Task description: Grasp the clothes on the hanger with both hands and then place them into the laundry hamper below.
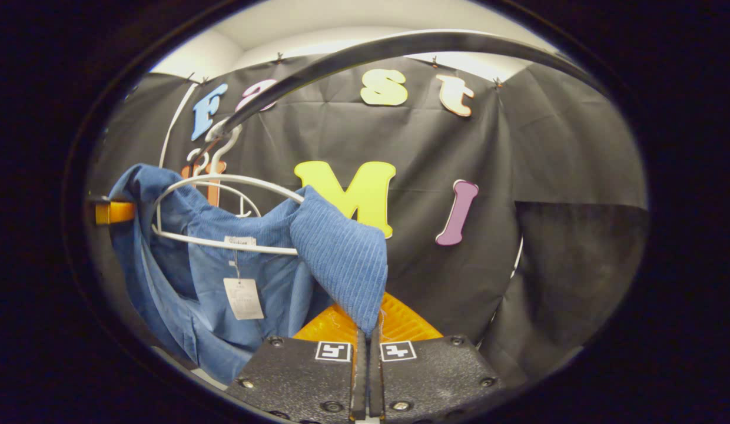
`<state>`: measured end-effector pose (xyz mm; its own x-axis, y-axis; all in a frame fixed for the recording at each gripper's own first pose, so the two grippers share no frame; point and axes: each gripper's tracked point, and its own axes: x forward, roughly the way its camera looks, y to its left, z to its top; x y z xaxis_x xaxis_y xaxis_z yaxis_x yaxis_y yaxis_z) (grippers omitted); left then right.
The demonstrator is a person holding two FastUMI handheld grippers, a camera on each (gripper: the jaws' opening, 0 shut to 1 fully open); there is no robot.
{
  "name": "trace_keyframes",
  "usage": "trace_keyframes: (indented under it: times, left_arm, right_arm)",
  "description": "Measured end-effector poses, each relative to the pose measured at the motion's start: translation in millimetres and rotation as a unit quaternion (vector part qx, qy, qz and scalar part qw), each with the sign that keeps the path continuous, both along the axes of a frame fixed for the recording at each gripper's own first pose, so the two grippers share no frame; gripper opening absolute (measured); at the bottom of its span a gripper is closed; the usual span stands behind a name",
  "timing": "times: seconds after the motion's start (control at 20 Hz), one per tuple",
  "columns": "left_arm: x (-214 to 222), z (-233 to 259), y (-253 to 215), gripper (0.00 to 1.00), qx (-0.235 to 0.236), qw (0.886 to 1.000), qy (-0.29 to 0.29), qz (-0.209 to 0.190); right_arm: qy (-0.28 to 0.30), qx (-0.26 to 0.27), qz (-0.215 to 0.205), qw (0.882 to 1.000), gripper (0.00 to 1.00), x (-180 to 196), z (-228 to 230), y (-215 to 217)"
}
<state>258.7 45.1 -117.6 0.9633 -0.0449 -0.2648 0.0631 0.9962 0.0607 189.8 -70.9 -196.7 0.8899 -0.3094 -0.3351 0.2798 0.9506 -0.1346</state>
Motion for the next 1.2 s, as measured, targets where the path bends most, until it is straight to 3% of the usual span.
trace_keyframes:
  times: [0.4, 0.65, 0.7, 0.9, 1.2]
  left_arm:
    - [12, 16, 13, 0.03, 0.003, 1.000, 0.002, -0.003]
    - [50, 34, 40, 0.03, 0.000, 1.000, -0.004, -0.015]
    - [56, 34, 45, 0.08, 0.001, 1.000, -0.002, -0.016]
    - [79, 29, 60, 0.00, 0.011, 1.000, 0.004, -0.020]
    - [85, -11, 69, 0.03, 0.030, 0.999, 0.028, -0.028]
  right_arm:
    - [-0.051, 0.002, -0.002, 0.999, 0.05, -17, 72, 9]
    - [-0.088, -0.027, -0.021, 0.996, 0.05, -15, 113, 5]
    - [-0.092, -0.031, -0.024, 0.995, 0.05, -15, 116, 4]
    - [-0.090, -0.041, -0.039, 0.994, 0.05, -15, 114, -6]
    - [-0.067, -0.051, -0.063, 0.994, 0.05, -20, 78, -18]
